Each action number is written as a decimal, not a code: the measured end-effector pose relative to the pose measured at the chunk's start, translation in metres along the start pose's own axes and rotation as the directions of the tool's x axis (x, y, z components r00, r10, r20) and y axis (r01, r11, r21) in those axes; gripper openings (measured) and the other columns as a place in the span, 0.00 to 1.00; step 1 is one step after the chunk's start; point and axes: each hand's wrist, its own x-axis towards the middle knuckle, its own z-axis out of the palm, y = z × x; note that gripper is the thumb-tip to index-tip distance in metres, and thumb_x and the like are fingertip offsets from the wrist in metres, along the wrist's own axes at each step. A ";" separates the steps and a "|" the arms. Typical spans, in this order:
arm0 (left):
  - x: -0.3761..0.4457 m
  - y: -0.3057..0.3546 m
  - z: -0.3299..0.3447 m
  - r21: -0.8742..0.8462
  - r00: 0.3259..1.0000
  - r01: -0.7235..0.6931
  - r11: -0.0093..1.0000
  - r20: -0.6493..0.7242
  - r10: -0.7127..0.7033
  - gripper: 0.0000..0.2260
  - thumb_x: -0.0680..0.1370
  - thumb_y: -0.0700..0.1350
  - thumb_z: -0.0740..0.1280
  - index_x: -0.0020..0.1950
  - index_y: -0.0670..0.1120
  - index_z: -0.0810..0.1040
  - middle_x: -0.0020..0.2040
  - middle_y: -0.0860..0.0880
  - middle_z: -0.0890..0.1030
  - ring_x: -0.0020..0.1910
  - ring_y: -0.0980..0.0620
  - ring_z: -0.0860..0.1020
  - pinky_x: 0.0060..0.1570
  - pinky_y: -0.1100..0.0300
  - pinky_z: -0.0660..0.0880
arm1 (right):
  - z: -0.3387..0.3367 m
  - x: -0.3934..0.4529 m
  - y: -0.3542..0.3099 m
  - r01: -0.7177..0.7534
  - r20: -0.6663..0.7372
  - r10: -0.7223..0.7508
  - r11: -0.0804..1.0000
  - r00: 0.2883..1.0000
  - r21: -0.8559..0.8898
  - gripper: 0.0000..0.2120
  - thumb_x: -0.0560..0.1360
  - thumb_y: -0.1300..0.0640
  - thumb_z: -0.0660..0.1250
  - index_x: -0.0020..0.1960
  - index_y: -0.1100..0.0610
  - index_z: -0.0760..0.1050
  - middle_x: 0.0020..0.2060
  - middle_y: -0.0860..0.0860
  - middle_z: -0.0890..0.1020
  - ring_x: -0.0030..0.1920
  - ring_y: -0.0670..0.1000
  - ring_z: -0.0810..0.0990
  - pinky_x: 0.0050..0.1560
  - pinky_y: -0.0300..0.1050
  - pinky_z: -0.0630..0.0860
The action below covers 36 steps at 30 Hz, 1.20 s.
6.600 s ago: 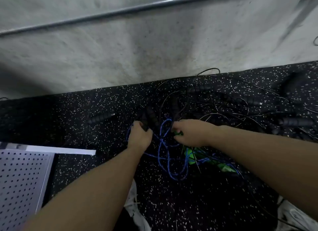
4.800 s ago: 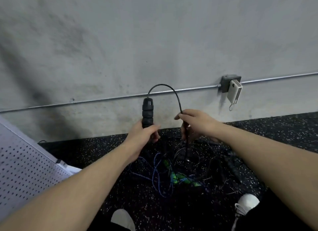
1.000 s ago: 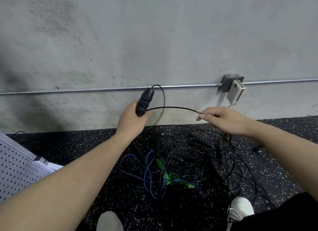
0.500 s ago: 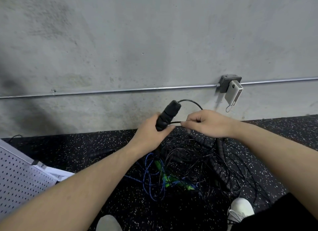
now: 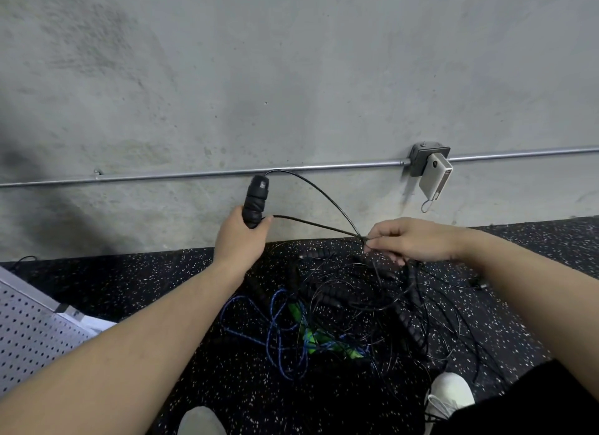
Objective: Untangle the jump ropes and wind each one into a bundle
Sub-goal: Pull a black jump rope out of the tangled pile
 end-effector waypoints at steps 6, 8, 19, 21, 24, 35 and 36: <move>-0.003 0.001 0.001 0.017 0.998 -0.018 1.000 0.061 0.017 0.09 0.81 0.50 0.69 0.56 0.47 0.78 0.50 0.45 0.81 0.45 0.51 0.78 0.40 0.60 0.70 | -0.004 0.005 -0.007 0.168 -0.267 -0.156 0.986 0.951 0.022 0.08 0.81 0.46 0.64 0.52 0.42 0.83 0.29 0.50 0.70 0.27 0.46 0.64 0.29 0.36 0.62; -0.008 0.007 0.006 0.016 0.995 -0.030 0.999 0.096 0.029 0.09 0.80 0.51 0.69 0.57 0.48 0.78 0.52 0.46 0.82 0.50 0.48 0.79 0.43 0.60 0.71 | -0.002 0.005 -0.013 0.196 -0.248 -0.189 0.981 0.950 0.001 0.08 0.81 0.46 0.65 0.52 0.42 0.83 0.29 0.51 0.69 0.28 0.47 0.63 0.30 0.38 0.62; -0.034 0.045 0.043 -0.178 0.908 0.020 0.984 0.415 0.057 0.06 0.79 0.54 0.71 0.49 0.54 0.76 0.38 0.54 0.79 0.34 0.56 0.80 0.45 0.59 0.75 | 0.004 0.011 -0.032 0.166 -0.287 -0.148 0.985 0.947 0.039 0.17 0.79 0.44 0.66 0.37 0.54 0.77 0.22 0.45 0.69 0.23 0.45 0.66 0.27 0.36 0.65; -0.027 0.042 0.041 -0.219 0.927 0.077 0.973 0.374 0.010 0.08 0.80 0.55 0.70 0.48 0.53 0.75 0.37 0.53 0.77 0.32 0.56 0.78 0.43 0.59 0.74 | 0.001 0.004 -0.029 0.061 -0.189 -0.042 0.994 0.981 0.094 0.24 0.79 0.39 0.63 0.35 0.56 0.73 0.22 0.48 0.72 0.24 0.48 0.72 0.32 0.35 0.71; -0.015 0.031 0.034 -0.271 0.951 0.184 0.945 0.292 -0.101 0.09 0.80 0.54 0.70 0.48 0.50 0.76 0.34 0.51 0.76 0.33 0.52 0.75 0.42 0.57 0.74 | 0.001 -0.003 -0.023 -0.017 -0.020 0.018 0.998 1.000 0.054 0.26 0.81 0.39 0.58 0.41 0.61 0.77 0.28 0.50 0.81 0.30 0.43 0.78 0.45 0.37 0.70; 0.016 -0.008 -0.002 -0.256 0.940 0.338 0.906 0.132 -0.313 0.09 0.80 0.50 0.70 0.58 0.48 0.78 0.47 0.49 0.84 0.43 0.50 0.80 0.39 0.57 0.72 | -0.004 0.001 -0.014 0.002 -0.110 0.004 0.999 0.994 0.049 0.18 0.76 0.37 0.67 0.42 0.52 0.82 0.31 0.52 0.73 0.32 0.50 0.68 0.40 0.44 0.67; 0.013 -0.010 -0.001 -0.203 0.942 0.328 0.923 0.143 -0.304 0.10 0.80 0.50 0.70 0.58 0.48 0.78 0.50 0.49 0.85 0.47 0.48 0.81 0.41 0.56 0.73 | -0.004 0.001 -0.017 0.021 -0.107 -0.013 0.997 0.994 0.074 0.18 0.73 0.34 0.67 0.42 0.49 0.83 0.32 0.54 0.71 0.33 0.51 0.66 0.40 0.44 0.65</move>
